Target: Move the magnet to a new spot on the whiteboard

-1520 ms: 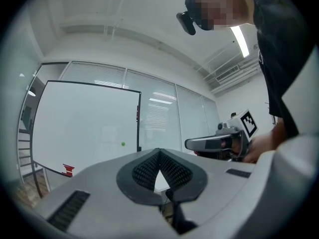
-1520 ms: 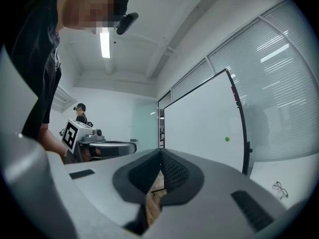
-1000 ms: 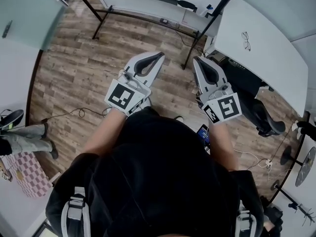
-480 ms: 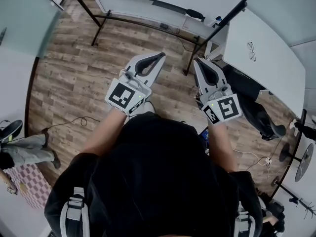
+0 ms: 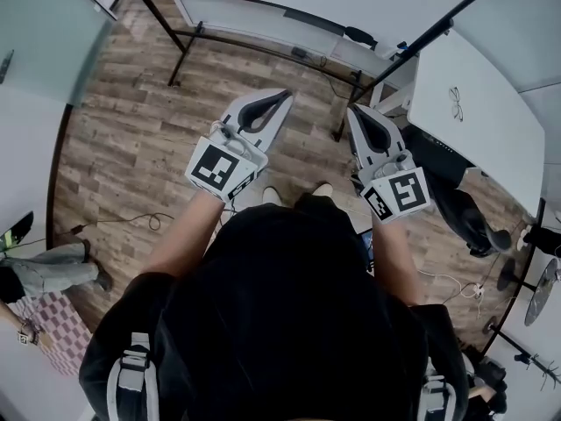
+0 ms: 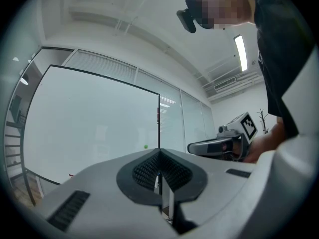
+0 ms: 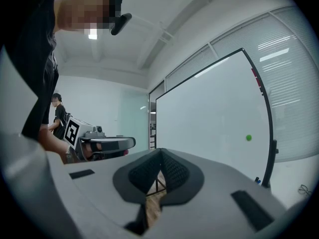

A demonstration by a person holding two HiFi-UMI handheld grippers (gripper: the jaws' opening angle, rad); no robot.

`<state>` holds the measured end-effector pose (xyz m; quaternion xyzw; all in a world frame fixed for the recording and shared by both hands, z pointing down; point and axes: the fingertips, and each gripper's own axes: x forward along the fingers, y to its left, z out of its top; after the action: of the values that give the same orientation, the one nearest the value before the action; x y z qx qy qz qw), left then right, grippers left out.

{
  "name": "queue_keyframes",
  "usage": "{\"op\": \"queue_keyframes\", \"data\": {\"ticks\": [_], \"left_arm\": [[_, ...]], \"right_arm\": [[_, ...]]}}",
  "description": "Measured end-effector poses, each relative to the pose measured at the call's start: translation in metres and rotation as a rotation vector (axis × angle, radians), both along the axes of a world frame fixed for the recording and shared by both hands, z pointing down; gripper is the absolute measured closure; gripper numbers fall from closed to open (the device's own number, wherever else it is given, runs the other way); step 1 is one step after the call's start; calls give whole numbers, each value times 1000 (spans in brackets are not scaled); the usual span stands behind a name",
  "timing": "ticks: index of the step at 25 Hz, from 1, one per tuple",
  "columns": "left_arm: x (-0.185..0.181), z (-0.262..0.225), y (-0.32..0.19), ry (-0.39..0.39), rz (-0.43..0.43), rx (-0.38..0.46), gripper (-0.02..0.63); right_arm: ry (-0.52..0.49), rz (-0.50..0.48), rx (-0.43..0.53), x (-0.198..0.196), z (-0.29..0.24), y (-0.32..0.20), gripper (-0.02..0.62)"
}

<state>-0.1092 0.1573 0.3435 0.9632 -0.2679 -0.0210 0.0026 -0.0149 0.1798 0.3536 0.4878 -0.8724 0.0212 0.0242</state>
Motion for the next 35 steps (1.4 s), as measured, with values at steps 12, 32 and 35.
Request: {"op": "queue_keyframes", "data": {"ticks": [12, 32, 35], "left_arm": [[15, 7, -61, -29, -50, 15, 604], [109, 1, -206, -49, -105, 21, 604], [120, 1, -214, -53, -112, 20, 604]], "right_arm": [[-5, -29, 30, 21, 4, -68, 595], [-14, -77, 42, 118, 5, -218, 595], [-25, -80, 36, 132, 7, -229, 595]]}}
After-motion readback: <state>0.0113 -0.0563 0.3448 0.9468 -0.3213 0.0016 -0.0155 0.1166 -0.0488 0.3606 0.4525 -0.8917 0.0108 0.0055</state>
